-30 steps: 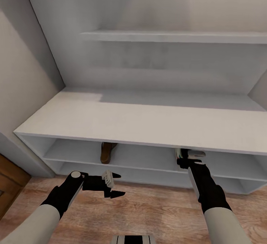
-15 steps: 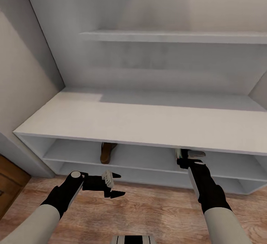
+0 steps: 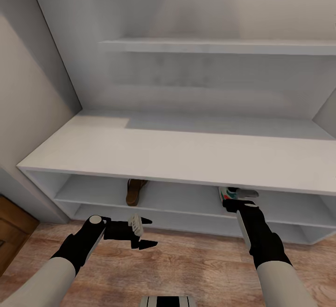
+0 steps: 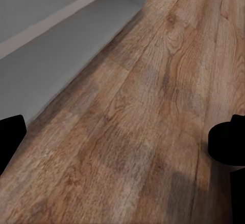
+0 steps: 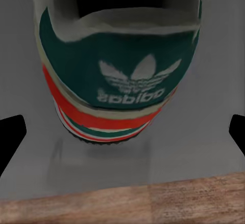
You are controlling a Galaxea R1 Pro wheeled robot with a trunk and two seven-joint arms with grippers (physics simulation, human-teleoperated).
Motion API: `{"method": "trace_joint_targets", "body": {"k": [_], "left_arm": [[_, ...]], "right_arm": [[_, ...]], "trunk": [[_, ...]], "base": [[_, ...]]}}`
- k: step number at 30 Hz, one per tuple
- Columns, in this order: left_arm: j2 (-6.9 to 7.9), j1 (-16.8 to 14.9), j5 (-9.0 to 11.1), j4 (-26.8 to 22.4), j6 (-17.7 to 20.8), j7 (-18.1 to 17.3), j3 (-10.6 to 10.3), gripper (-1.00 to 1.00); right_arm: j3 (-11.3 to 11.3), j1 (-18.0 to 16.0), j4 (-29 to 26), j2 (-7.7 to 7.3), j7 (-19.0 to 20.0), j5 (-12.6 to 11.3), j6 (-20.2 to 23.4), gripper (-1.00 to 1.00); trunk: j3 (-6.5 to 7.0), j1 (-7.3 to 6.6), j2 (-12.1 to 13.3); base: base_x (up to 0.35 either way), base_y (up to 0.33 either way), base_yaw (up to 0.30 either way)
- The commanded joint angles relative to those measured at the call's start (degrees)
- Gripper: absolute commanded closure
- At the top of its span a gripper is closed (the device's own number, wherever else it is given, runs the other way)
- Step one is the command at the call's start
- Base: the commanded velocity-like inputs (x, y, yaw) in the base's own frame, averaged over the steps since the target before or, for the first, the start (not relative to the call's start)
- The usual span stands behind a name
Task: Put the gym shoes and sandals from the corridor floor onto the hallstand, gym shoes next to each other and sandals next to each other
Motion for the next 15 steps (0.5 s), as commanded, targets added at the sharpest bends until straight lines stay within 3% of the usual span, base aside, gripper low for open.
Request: {"method": "trace_joint_targets", "body": {"k": [1, 15], "left_arm": [[0.02, 0.0, -0.1, -0.1, 0.1, -0.1, -0.1, -1.0], [0.03, 0.0, -0.1, -0.1, 0.1, -0.1, -0.1, -1.0]], "right_arm": [[-0.1, 0.0, -0.1, 0.06, 0.2, 0.6, 0.3, -1.0], [-0.3, -0.1, -0.2, 0.06, 0.2, 0.6, 0.3, -1.0]], "trunk": [[-0.05, -0.02, 0.0], [-0.05, -0.02, 0.0]], "base": [[-0.087, 0.0, 0.0], [-0.314, 0.0, 0.0]]}}
